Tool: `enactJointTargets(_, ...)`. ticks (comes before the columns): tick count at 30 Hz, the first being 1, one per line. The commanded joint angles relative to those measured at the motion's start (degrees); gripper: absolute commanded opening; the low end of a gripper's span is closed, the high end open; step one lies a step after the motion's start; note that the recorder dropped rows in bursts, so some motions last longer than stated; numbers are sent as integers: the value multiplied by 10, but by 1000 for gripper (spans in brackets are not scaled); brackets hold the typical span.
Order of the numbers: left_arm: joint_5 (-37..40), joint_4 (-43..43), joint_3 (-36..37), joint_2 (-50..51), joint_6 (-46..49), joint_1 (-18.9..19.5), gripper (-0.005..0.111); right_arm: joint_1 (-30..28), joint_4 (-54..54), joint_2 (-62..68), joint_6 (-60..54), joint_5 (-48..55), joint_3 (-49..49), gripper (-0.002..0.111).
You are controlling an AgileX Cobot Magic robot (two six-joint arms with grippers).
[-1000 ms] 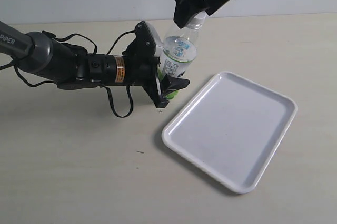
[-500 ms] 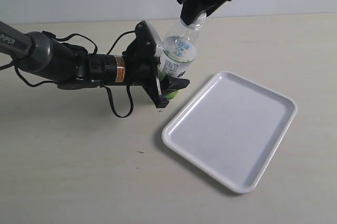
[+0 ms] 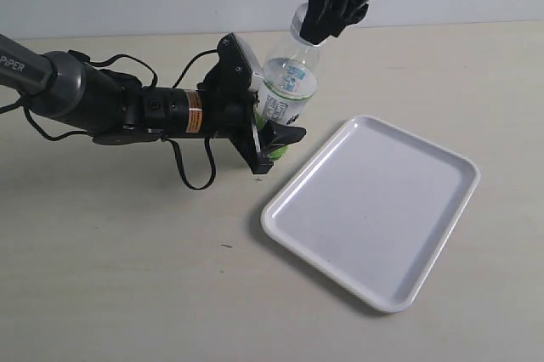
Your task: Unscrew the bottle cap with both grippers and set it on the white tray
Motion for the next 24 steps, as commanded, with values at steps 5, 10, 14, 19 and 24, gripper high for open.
enactJointTargets(5, 6, 3, 2, -2, -2, 1, 0, 1, -7, -1, -226, -40, -1, 0)
enactJointTargets(10, 4, 3, 2, -2, -2, 1, 0, 1, -7, -1, -338, -48, -1, 0)
enactJointTargets(14, 3, 3, 2, -2, -3, 1, 0, 1, -6, -1, -432, -49, -1, 0)
enactJointTargets(19, -5, 3, 2, -2, -4, 1, 0, 1, -2, -1, -607, -49, -1, 0)
enactJointTargets(24, -5, 2, 2, -2, -16, 1, 0, 1, -2, -2, -711, -56, -1, 0)
